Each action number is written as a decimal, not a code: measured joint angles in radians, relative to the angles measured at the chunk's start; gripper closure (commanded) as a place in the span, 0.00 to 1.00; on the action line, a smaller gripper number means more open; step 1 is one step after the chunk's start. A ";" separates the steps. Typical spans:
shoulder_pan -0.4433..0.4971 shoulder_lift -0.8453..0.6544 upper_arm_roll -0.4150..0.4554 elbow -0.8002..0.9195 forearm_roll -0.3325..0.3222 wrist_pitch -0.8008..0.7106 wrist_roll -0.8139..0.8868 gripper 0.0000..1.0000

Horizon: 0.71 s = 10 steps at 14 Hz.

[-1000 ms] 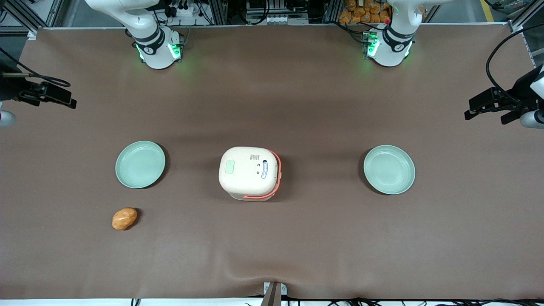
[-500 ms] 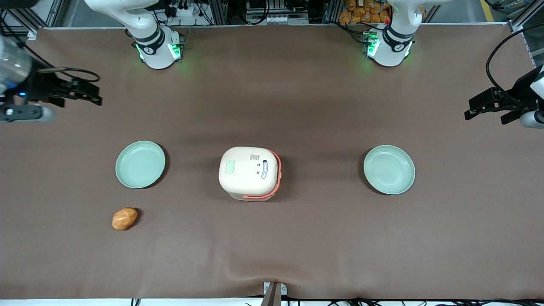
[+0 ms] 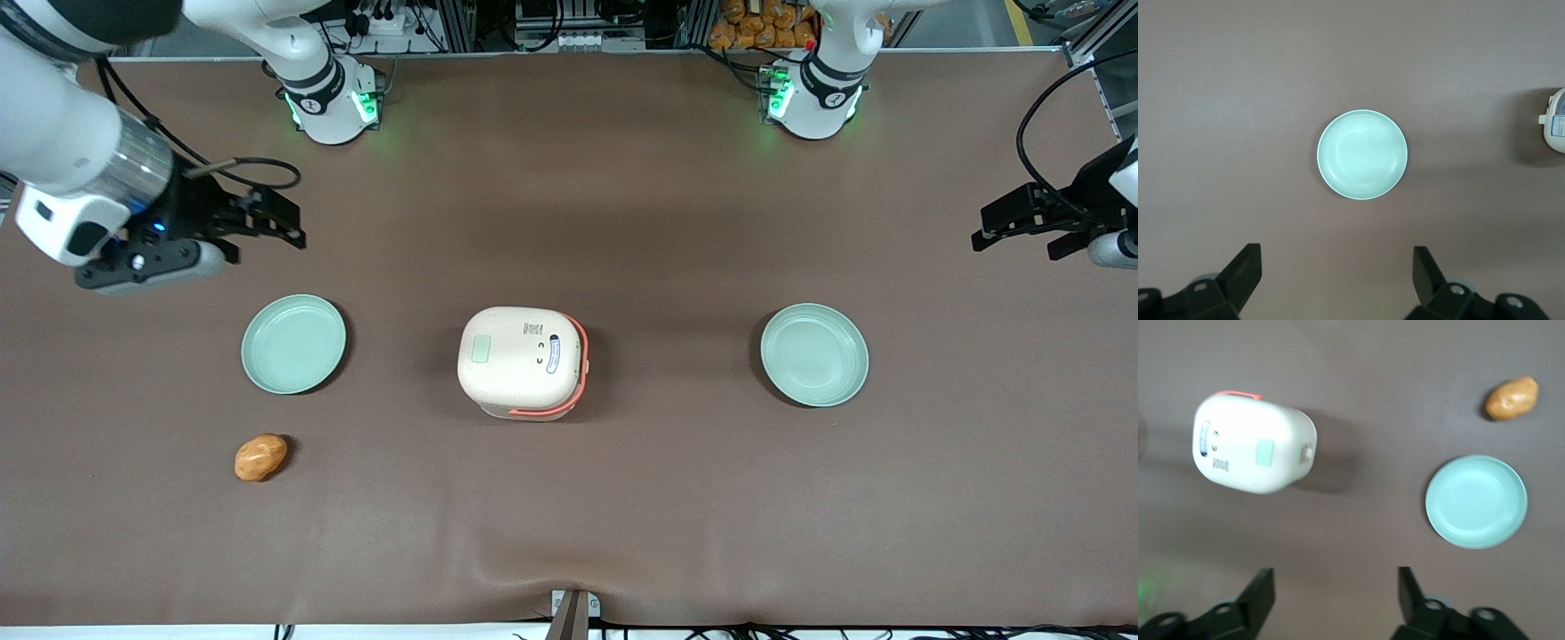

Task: Press rice cooker button with right arm
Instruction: 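Move the right gripper over the rice cooker's green button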

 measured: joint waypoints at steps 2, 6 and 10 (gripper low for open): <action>0.038 0.035 0.001 -0.002 0.000 0.073 0.028 0.85; 0.117 0.130 0.001 -0.004 0.000 0.184 0.058 1.00; 0.179 0.223 0.001 -0.007 0.000 0.284 0.077 1.00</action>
